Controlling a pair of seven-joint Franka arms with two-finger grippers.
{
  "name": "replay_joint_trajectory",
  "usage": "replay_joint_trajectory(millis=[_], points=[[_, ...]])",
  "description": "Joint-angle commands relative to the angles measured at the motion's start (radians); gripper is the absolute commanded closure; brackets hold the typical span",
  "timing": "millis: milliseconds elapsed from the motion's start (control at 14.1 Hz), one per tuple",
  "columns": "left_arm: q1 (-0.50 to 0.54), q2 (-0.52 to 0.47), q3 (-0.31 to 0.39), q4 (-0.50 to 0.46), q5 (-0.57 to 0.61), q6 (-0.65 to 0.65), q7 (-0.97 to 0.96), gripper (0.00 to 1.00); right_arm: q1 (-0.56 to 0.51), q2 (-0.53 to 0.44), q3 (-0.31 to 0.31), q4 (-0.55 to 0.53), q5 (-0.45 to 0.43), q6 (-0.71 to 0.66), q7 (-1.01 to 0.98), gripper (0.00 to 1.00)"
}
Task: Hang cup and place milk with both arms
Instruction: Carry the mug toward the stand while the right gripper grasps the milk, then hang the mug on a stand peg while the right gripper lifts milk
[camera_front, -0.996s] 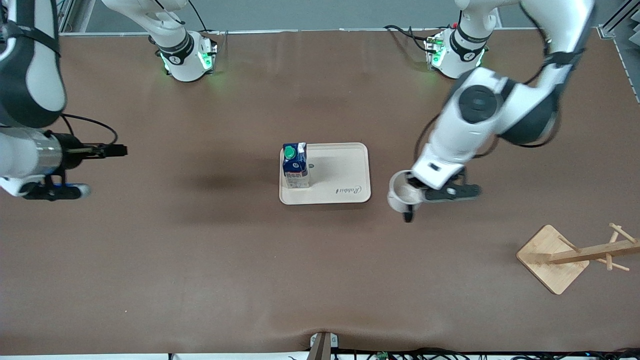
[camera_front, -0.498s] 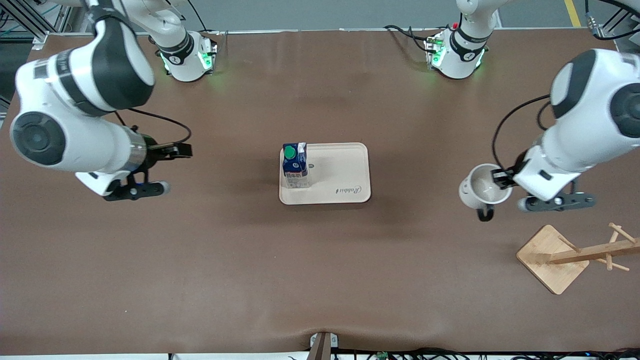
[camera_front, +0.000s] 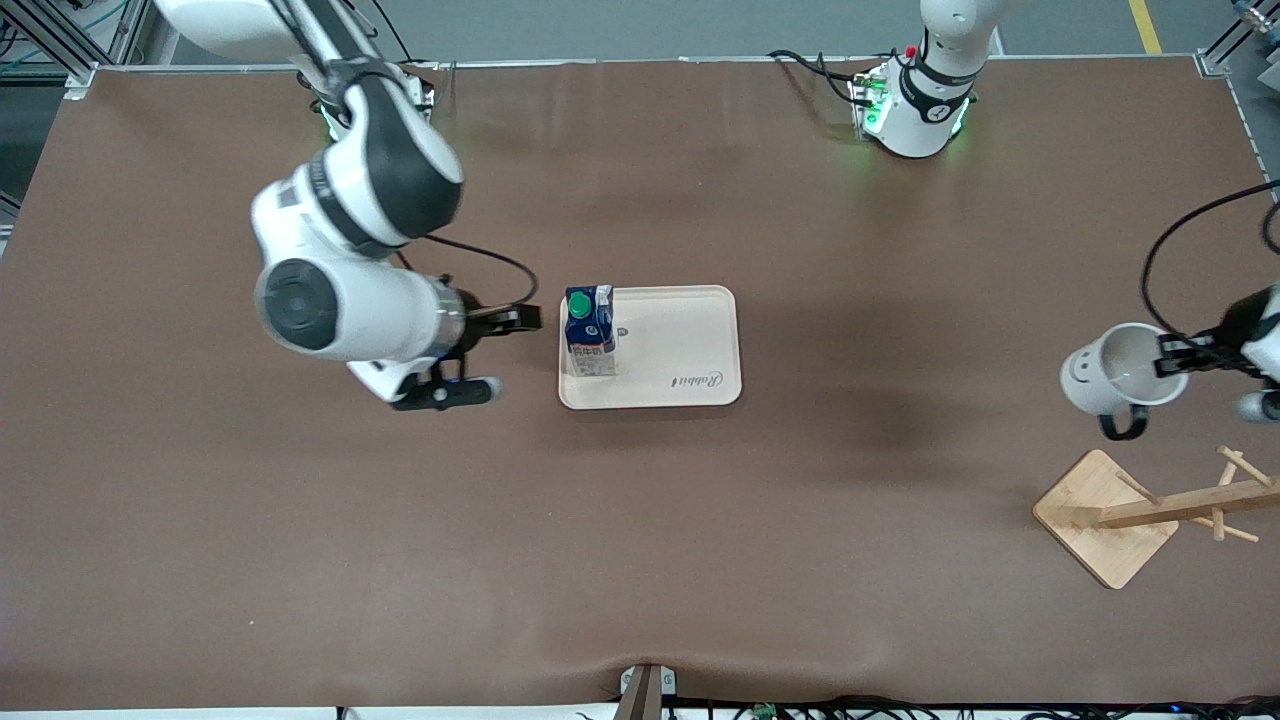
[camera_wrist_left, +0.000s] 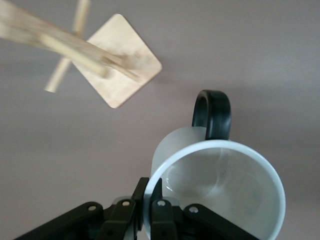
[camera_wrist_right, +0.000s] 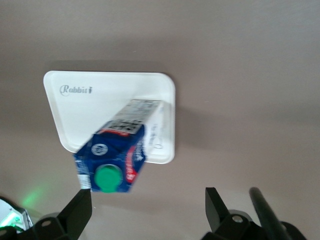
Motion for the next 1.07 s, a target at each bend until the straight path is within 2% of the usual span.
replay_joint_trajectory(millis=[0,356,569,996], points=[[0.019,0.040,-0.008,0.065,-0.014,0.003,0.075,1.00,0.063,0.044,-0.010,0.013,0.021,0.024,0.034,0.00],[0.022,0.067,-0.001,0.085,-0.012,0.070,0.106,1.00,0.105,0.085,-0.010,0.013,0.021,0.047,0.033,0.00],[0.025,0.072,0.028,0.088,-0.014,0.102,0.173,1.00,0.128,0.105,-0.010,0.011,0.019,0.076,0.033,0.00],[0.025,0.087,0.057,0.093,-0.010,0.136,0.189,1.00,0.159,0.128,-0.012,-0.001,0.016,0.102,0.031,0.00]])
